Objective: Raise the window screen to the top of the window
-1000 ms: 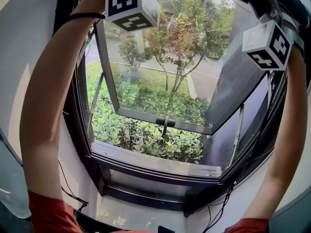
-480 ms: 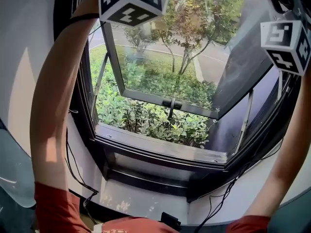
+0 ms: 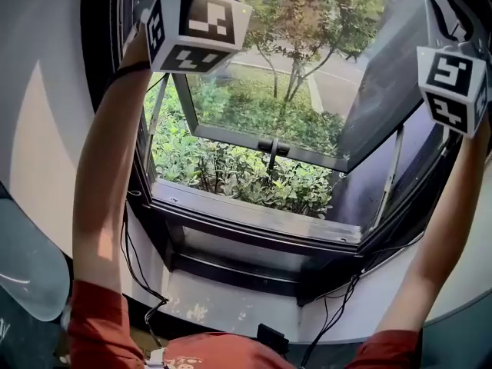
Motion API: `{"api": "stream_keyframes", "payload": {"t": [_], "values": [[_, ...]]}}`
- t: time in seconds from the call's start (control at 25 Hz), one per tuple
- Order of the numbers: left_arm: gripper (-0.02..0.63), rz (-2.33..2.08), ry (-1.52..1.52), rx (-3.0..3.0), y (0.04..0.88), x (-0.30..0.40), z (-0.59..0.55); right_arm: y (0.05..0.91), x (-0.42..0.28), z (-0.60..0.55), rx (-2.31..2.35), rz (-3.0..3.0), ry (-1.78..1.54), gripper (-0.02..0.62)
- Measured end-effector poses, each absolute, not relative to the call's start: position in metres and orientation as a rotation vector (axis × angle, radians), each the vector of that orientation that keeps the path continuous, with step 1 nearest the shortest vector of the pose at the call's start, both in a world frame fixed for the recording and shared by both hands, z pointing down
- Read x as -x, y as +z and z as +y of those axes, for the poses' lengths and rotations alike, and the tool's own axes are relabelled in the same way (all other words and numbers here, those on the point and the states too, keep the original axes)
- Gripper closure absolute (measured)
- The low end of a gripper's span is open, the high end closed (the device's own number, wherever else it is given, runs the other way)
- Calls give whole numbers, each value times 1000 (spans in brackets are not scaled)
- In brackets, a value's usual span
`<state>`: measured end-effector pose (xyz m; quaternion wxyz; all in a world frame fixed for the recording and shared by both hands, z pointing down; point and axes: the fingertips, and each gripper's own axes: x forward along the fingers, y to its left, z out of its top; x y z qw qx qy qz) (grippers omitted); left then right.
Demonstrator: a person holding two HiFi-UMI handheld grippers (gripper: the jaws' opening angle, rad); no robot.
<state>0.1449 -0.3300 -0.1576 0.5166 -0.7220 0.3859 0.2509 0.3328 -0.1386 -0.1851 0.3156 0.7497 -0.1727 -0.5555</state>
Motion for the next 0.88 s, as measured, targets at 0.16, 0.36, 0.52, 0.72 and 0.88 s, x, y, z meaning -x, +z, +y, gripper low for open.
{"api": "stream_keyframes", "payload": {"t": [0.16,0.36,0.52,0.72,0.88], "values": [[486,889,666,1807,-128,-145,-324,-157,-338,-134,-2071,-565,-1459,486],[486,858,693,1900,-83,-145,-315,-105,-346,-132,-2179,-686,-1429,486],[486,835,734,1982,-40,-137,-309,-58,-342,-134,-2222,-767,-1413,486],[488,812,720,2139,25,-136,-310,1,-327,-129,-2262,-880,-1409,486],[487,795,618,2212,81,-136,-309,45,-310,-119,-2315,-1016,-1410,486]]}}
